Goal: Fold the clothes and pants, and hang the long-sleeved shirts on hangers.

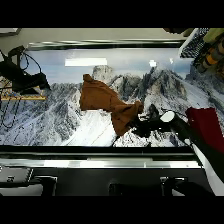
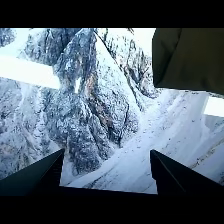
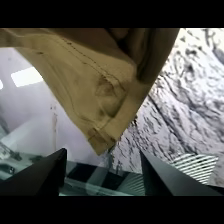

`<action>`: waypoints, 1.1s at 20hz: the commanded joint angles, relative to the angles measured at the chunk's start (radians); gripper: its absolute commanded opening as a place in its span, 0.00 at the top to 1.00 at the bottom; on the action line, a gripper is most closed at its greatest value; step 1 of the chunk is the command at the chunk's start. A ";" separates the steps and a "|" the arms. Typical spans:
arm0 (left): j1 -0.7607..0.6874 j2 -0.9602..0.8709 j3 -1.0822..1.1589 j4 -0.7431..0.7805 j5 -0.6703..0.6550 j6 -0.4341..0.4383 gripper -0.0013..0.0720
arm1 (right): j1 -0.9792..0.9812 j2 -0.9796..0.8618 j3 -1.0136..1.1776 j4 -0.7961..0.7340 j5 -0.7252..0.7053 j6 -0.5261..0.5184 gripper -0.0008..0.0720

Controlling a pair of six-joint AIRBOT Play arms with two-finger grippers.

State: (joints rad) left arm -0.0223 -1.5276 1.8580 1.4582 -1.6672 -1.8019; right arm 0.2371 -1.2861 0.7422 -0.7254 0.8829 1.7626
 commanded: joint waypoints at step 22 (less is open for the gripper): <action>0.095 -0.083 -0.583 -0.570 0.524 0.324 0.14 | 0.227 0.037 -0.018 -0.146 -0.229 0.298 0.95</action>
State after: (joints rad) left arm 0.0658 -1.5723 1.3857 1.0901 -1.3075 -1.5932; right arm 0.4633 -1.2896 0.7227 -0.8299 0.5789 2.0590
